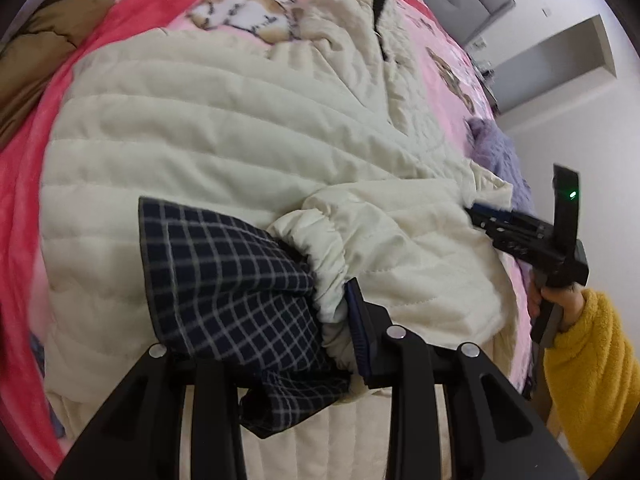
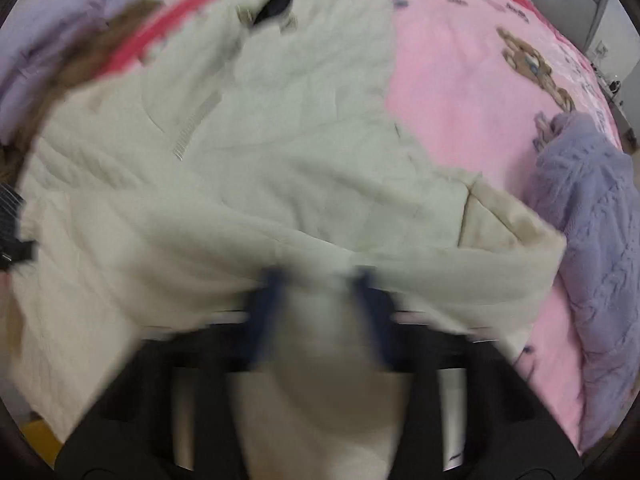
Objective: Fold large clothes
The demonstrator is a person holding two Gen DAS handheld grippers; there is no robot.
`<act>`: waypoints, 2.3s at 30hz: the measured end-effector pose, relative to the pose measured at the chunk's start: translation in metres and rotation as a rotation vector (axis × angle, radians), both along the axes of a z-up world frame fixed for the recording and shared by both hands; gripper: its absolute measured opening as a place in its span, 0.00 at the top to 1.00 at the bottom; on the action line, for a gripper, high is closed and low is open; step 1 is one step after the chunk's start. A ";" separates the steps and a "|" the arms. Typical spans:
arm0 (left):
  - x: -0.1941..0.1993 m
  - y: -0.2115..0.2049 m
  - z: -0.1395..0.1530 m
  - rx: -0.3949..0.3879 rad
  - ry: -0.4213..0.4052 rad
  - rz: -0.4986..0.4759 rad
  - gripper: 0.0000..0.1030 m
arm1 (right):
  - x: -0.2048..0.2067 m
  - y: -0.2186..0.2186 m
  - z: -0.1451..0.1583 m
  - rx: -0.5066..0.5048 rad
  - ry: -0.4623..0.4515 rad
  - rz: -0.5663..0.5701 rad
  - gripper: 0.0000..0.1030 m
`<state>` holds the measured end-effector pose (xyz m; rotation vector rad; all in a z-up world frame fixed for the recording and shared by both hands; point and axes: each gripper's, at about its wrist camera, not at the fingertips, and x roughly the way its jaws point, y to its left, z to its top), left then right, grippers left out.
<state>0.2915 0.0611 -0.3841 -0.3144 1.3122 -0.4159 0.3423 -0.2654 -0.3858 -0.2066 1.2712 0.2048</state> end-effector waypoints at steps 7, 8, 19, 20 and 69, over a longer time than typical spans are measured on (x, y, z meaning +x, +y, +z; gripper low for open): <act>0.032 -0.002 0.042 0.040 -0.143 -0.022 0.70 | -0.019 -0.011 0.044 0.061 -0.170 -0.071 0.99; 0.039 -0.003 0.040 0.033 -0.120 -0.023 0.70 | -0.020 -0.016 0.049 0.043 -0.207 -0.107 0.99; 0.039 -0.002 0.002 -0.022 -0.112 -0.003 0.66 | -0.098 -0.071 0.061 -0.030 -0.438 -0.159 0.22; 0.037 -0.003 0.003 -0.017 -0.117 -0.001 0.66 | -0.122 -0.065 0.067 -0.087 -0.492 -0.126 0.16; 0.009 -0.125 0.017 0.272 -0.272 -0.241 0.19 | -0.048 -0.076 0.019 -0.007 -0.260 -0.116 0.57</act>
